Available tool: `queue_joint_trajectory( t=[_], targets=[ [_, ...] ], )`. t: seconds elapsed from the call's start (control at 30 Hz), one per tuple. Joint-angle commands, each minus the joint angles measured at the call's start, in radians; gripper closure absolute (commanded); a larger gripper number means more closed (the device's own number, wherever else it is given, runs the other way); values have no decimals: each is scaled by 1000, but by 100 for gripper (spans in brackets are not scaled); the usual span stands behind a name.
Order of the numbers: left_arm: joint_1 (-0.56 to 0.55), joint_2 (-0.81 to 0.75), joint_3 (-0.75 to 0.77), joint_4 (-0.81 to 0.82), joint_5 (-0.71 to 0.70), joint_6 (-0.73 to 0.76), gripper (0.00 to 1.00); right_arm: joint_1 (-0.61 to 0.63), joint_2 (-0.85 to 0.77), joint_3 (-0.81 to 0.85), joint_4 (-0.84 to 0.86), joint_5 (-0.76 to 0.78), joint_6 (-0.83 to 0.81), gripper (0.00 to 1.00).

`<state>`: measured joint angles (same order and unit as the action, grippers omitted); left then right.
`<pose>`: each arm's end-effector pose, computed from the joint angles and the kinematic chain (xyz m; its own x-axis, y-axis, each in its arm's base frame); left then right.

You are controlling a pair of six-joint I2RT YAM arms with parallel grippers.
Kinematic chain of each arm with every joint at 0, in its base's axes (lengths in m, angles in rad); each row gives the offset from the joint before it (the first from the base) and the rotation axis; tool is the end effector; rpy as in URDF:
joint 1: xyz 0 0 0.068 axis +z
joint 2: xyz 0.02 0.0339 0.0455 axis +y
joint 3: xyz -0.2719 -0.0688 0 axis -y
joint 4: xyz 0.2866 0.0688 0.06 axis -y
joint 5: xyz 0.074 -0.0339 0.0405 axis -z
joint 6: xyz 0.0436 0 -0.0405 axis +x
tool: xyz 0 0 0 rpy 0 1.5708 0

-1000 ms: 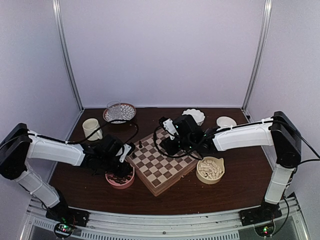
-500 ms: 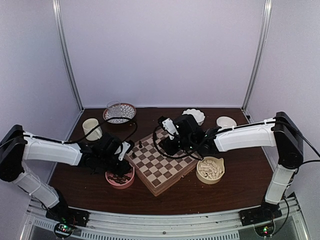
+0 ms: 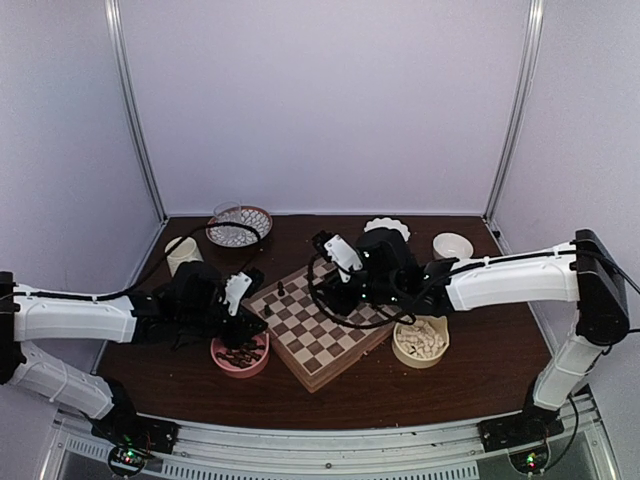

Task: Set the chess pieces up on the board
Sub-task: Place the pawn on the chessboard.

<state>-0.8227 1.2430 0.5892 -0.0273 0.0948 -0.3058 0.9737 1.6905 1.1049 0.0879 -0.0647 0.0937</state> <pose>0.1927 -0.2137 0.1703 -0.6432 0.2525 -0.7229 0.6146 0.7333 -0.2907 0.2382 0.3553 0.2190 -0.3474 -0.3450 -0.8719 -0.8283 0.5488 0.1129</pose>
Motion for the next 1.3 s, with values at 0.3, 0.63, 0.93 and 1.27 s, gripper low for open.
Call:
queue_joint_trajectory(
  t=[0.3, 0.63, 0.93, 1.27],
  targets=[
    [-56, 330, 182, 242, -31, 13, 85, -25, -136, -184, 157, 185, 82, 52],
    [-59, 480, 268, 224, -76, 22, 77, -36, -121, -204, 192, 186, 104, 52],
    [-70, 449, 277, 190, -79, 28, 55, -38, -133, -217, 191, 170, 90, 51],
    [-69, 240, 198, 101, -95, 7, 49, -38, -134, -223, 199, 143, 80, 51]
  ],
)
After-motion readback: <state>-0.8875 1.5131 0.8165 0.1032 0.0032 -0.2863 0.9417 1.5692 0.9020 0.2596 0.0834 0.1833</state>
